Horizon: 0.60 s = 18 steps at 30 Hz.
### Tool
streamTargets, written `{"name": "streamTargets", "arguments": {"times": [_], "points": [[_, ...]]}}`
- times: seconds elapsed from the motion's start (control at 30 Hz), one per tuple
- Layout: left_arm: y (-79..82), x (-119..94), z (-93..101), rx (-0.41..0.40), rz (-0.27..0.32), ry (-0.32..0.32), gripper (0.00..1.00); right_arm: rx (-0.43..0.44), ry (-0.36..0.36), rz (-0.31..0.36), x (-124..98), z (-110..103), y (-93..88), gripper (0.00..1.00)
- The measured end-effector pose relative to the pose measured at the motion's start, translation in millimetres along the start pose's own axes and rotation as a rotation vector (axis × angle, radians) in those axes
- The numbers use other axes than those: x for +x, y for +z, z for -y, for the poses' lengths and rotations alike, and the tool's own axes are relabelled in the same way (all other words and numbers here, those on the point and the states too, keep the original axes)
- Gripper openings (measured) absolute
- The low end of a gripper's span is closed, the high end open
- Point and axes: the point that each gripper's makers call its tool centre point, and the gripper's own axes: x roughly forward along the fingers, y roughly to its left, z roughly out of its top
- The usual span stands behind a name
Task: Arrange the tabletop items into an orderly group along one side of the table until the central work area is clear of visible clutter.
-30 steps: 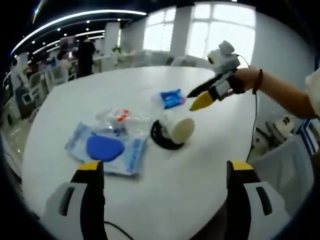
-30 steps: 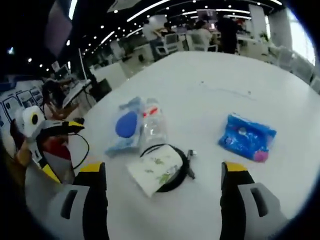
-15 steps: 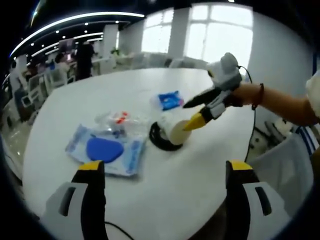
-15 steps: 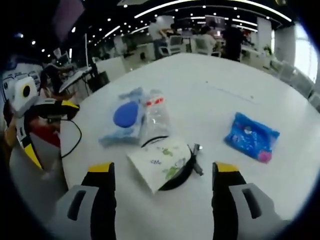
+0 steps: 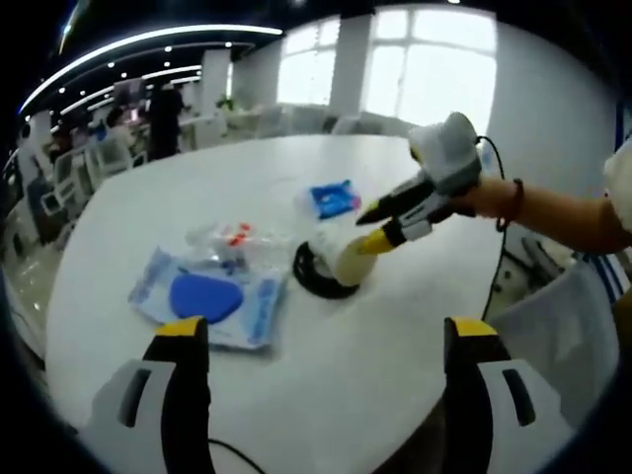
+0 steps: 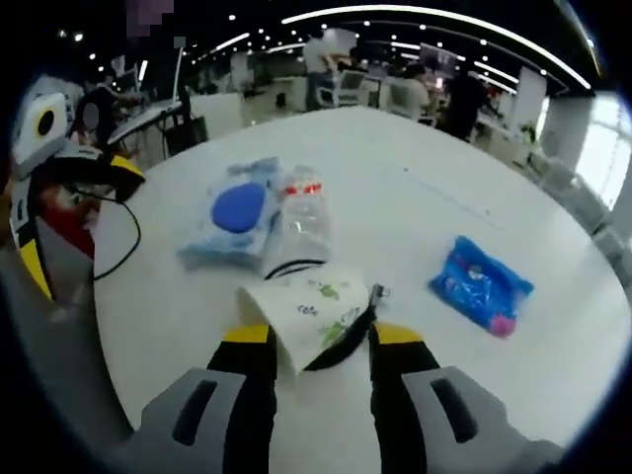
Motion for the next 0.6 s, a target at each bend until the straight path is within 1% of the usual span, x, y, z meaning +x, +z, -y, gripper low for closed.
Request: {"name": "streamTargets", "arguments": {"times": [0.07,0.1,0.2,0.27,0.33,0.43,0.6], "points": [[0.3,0.2,-0.1,0.003,0.002,0.0,0.96,-0.014,-0.014,0.005,-0.4,0.9,1.3,0.25],[0.5,0.1,0.0,0.002,0.003,0.0,0.96,-0.01,-0.025,0.013,-0.9,2.5,3.1,0.23],[1.2,-0.1,0.4,0.007,0.006,-0.001,0.95,0.004,-0.029,0.022,-1.3,2.9,5.3,0.18],[1.9,-0.2,0.9,0.009,0.009,-0.003,0.95,0.01,-0.03,0.027,-2.0,3.1,6.5,0.12],[2.6,-0.7,1.3,0.014,0.012,-0.003,0.95,0.005,-0.038,0.031,-3.8,3.9,7.6,0.04],[3.5,-1.3,1.6,0.022,0.016,-0.003,0.95,0.005,-0.052,0.021,-6.0,6.1,6.3,0.02],[4.7,-1.5,4.3,0.045,0.02,-0.008,0.93,0.054,-0.045,0.014,-8.5,4.8,5.9,0.02]]}}
